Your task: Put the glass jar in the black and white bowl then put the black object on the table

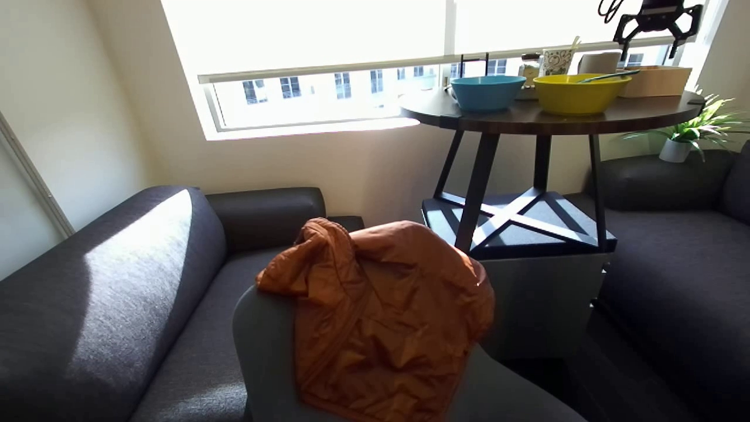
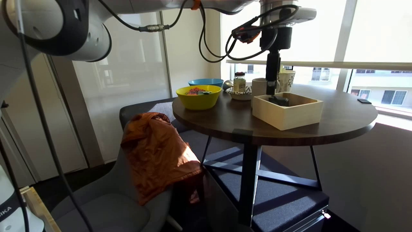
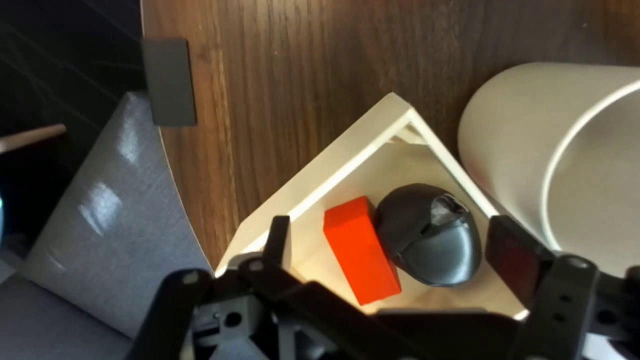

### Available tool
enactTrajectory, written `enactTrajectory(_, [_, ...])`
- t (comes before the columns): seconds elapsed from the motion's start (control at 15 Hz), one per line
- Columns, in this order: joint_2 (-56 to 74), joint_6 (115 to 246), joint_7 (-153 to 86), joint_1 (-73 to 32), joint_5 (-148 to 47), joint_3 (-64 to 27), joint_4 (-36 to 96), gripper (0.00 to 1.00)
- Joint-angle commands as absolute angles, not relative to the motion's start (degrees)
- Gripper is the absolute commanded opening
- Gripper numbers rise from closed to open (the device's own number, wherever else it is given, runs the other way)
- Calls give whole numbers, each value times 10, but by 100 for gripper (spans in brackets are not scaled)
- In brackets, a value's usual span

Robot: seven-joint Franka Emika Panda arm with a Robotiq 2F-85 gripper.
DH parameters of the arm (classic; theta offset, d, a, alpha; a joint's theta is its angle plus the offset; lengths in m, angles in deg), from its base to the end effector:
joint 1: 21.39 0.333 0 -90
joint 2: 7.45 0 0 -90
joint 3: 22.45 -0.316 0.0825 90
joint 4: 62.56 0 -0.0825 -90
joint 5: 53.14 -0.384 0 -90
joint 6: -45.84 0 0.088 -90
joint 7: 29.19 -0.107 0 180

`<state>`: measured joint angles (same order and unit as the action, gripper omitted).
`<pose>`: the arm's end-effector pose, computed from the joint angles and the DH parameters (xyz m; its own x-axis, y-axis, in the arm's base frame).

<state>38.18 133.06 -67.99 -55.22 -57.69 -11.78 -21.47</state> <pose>0.5833 -0.4720 0.4974 0.1774 -0.9830 0.0467 -0.9839 -0.1761 0.0311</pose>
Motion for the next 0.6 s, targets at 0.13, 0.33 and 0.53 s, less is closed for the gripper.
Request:
enactTrajectory(0.13, [397,1336,-797,-565,-622,-123,-237,100])
enactTrajectory(0.33, [400,1357,-826,-565,-630,-123,-237,100])
enactTrajectory(0.53, [407,1376,-843,-564,-634,-123,-235,100])
